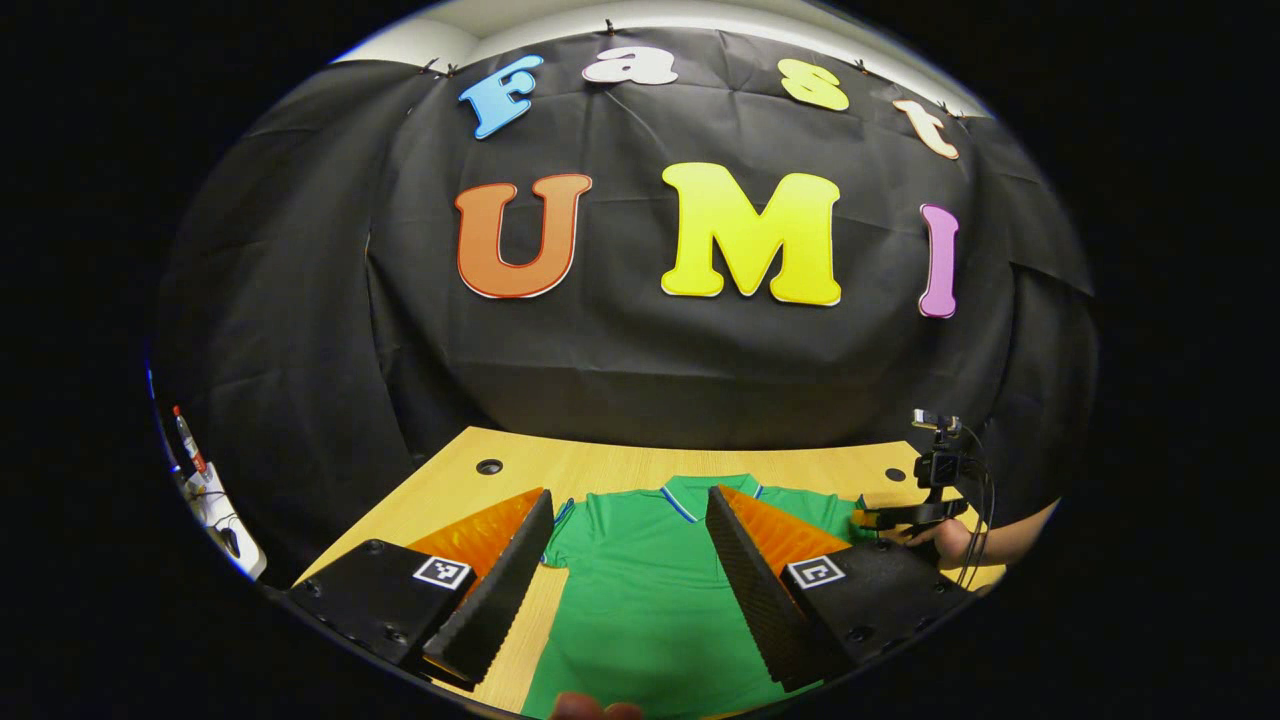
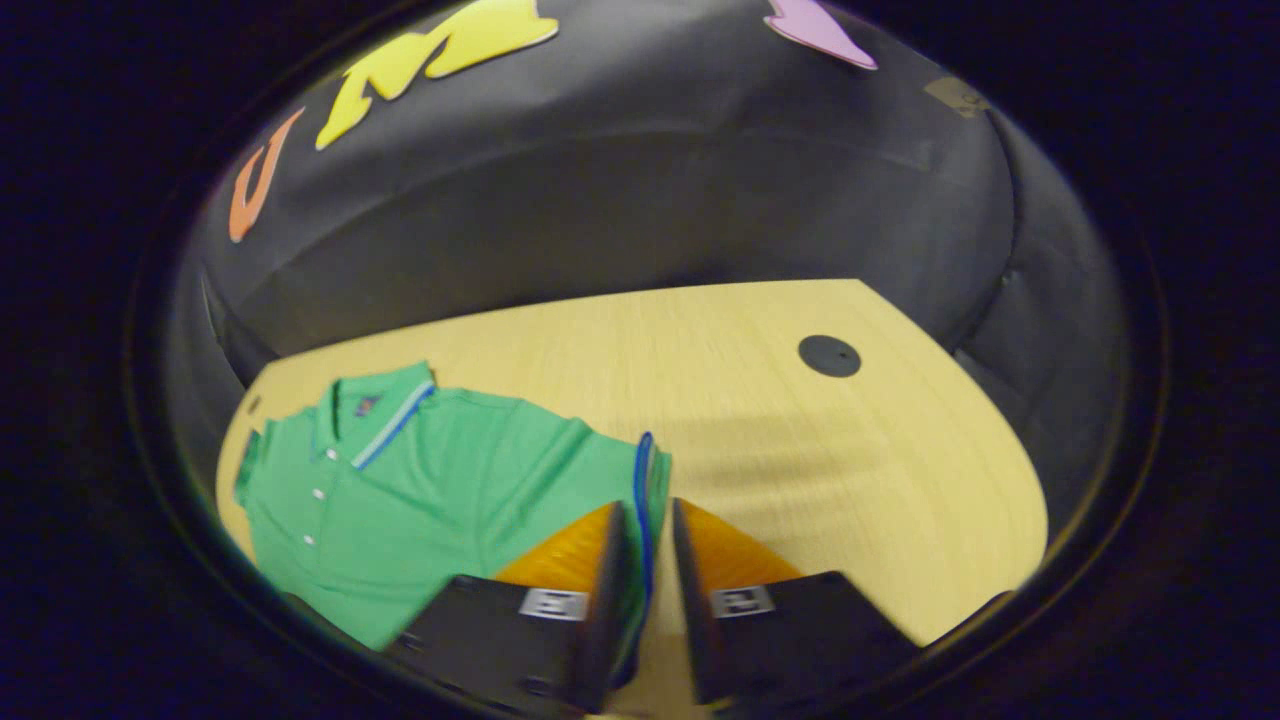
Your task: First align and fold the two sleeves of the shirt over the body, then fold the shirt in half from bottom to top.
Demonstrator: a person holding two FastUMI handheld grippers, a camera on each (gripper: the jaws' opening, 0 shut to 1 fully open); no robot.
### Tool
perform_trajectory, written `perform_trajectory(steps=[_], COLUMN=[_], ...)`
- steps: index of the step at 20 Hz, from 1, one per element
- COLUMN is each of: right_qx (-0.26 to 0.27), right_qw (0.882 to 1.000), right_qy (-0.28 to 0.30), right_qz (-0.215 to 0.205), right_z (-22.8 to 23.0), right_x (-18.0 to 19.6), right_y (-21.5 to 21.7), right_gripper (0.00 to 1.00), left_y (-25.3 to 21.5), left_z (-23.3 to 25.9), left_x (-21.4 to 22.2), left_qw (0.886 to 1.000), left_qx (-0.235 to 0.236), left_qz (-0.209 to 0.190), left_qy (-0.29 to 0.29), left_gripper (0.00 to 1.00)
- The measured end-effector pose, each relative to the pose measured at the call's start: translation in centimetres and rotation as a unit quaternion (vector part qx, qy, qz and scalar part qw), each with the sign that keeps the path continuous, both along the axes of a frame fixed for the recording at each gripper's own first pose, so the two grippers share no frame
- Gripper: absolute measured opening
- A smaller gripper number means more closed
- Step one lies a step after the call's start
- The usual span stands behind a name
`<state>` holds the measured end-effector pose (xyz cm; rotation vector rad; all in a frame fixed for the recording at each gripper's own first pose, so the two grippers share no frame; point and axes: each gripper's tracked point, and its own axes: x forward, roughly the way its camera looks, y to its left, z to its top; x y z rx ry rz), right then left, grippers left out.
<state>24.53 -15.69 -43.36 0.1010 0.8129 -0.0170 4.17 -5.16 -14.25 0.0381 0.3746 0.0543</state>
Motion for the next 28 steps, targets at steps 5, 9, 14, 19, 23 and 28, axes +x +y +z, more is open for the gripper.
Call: perform_trajectory(steps=[5, 9, 14, 19, 23, 28], right_qx=[0.016, 0.048, 0.049, 0.033, 0.012, -0.008], right_qw=[1.0, 0.999, 0.999, 0.999, 0.999, 0.999], right_qy=[-0.003, 0.006, -0.011, -0.036, -0.051, -0.045], right_qz=[0.009, -0.003, -0.006, -0.007, 0.003, 0.028], right_z=[0.6, 1.0, 4.0, 7.7, 9.9, 10.3], right_x=[0.5, 0.2, 0.1, 0.9, 1.6, 1.1], right_y=[0.2, 0.4, 0.0, 1.5, 4.4, 9.5], right_gripper=[0.03, 0.0, 0.03, 0.02, 0.03, 0.02], left_y=[-0.5, -0.4, 0.6, 3.5, 6.2, 8.9], left_z=[0.3, 0.5, 0.8, 0.9, 0.9, 0.6], left_x=[0.0, -0.1, -0.3, -1.3, -2.5, -3.5], left_qw=[1.0, 1.0, 1.0, 1.0, 0.999, 0.998], left_qx=[0.018, 0.023, 0.017, 0.011, 0.005, -0.015], left_qz=[-0.001, -0.003, -0.003, 0.017, 0.036, 0.057], left_qy=[0.0, -0.002, -0.009, -0.012, -0.013, -0.016], left_gripper=[0.99, 0.98, 0.98, 0.98, 0.99, 0.98])
